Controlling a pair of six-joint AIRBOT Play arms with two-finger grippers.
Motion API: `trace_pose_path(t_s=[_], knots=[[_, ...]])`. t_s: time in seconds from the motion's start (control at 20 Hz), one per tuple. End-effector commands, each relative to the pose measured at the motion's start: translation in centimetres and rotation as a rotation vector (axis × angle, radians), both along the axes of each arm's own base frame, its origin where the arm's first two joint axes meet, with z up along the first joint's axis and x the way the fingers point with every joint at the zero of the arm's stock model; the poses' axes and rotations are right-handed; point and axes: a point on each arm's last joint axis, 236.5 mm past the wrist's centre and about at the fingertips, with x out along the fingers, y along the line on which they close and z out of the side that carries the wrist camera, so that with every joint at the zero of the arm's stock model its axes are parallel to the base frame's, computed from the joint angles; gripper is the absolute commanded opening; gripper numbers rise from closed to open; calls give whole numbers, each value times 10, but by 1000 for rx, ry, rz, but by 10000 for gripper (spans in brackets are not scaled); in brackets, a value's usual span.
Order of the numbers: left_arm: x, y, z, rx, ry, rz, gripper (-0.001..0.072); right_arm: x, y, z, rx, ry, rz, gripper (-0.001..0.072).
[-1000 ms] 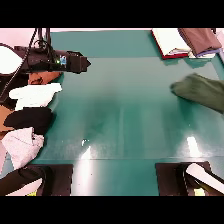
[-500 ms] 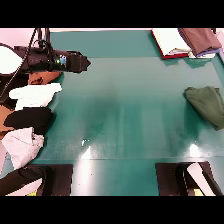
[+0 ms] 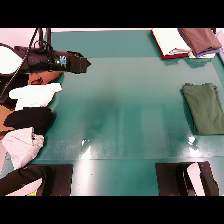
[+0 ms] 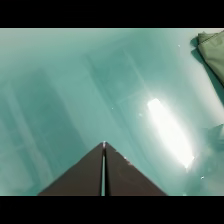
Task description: Fold the shirts.
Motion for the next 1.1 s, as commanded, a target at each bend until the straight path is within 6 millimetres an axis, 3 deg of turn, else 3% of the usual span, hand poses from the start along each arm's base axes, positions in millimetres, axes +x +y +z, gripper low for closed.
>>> trace_pose_path(t_s=[0.0, 0.15, 0.3, 0.4, 0.45, 0.5, 0.55, 0.65, 0.85, 1.05], knots=[[-2, 0, -3, 9, 9, -7, 24, 17, 3, 53, -34, -153, -6, 528], [0, 0, 0, 2, -2, -1, 25, 68, 58, 87, 49, -319, 157, 500], [0, 0, 0, 2, -2, -2, 24, 106, 139, 88, 121, -311, 431, 500], [-2, 0, -3, 8, 10, -7, 24, 121, 195, 85, 158, -288, 610, 495], [-2, -1, -1, 3, 7, -6, 24, 125, 222, 83, 177, -274, 692, 361], [-1, -1, -1, 0, 4, -4, 24, 128, 245, 80, 193, -258, 761, 172], [0, -1, 0, -2, -1, -2, 24, 129, 267, 78, 209, -245, 827, 53], [0, -1, 1, -5, -5, -1, 24, 129, 304, 76, 230, -223, 935, 15], [1, -1, 2, -6, -6, 0, 24, 129, 349, 76, 253, -200, 1063, 14], [1, -1, 2, -6, -6, 0, 25, 123, 368, 66, 278, -160, 1115, 14]])
